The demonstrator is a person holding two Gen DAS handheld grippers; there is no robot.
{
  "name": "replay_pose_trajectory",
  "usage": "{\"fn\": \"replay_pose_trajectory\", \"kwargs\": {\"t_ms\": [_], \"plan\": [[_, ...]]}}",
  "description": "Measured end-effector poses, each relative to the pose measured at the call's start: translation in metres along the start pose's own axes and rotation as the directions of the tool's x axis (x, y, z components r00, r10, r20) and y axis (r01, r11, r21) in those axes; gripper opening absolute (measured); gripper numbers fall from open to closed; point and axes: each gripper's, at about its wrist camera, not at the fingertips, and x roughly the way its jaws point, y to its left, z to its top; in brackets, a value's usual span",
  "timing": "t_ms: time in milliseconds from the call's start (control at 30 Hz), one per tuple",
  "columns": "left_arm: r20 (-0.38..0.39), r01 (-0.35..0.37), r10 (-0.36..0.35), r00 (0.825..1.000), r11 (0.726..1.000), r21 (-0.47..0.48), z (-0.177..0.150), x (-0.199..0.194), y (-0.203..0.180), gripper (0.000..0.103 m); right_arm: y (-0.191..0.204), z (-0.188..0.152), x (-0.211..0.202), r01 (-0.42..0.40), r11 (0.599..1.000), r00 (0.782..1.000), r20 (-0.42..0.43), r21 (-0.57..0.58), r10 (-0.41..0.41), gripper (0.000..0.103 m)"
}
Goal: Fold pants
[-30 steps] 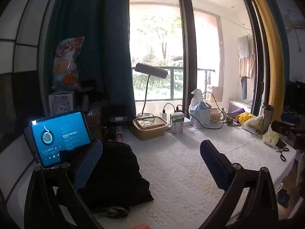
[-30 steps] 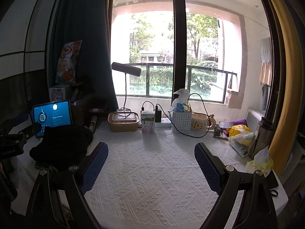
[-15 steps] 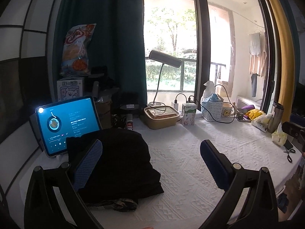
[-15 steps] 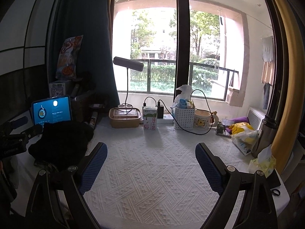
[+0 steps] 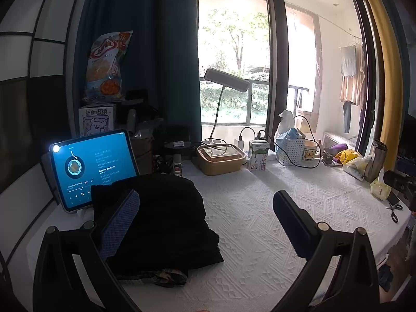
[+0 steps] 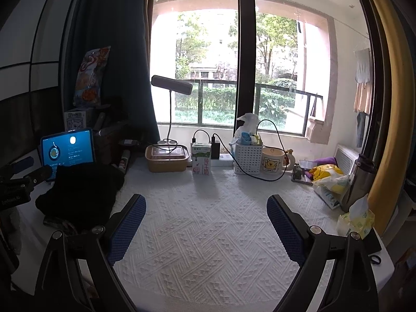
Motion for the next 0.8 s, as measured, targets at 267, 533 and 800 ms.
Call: {"fn": "replay_pose_trajectory", "kwargs": {"t_ms": [267, 533, 800], "plan": [[-0.008, -0.005, 0.005, 1.000, 1.000, 0.007, 0.0000, 0.0010, -0.0002, 0.101, -0.0028, -0.0019, 0.0011, 0.002, 1.000, 1.000, -0.005, 0.005, -0.002, 0.095], [-0.013, -0.001, 0.001, 1.000, 1.000, 0.007, -0.0003, 0.0016, -0.0001, 0.101, -0.0056, -0.0035, 0.0022, 0.003, 1.000, 1.000, -0.016, 0.015, -0.002, 0.095], [-0.013, -0.002, 0.002, 1.000, 1.000, 0.009, -0.0005, 0.0006, -0.0005, 0.102, -0.0086, -0.0055, 0.0037, 0.002, 1.000, 1.000, -0.020, 0.020, -0.002, 0.095]]}}
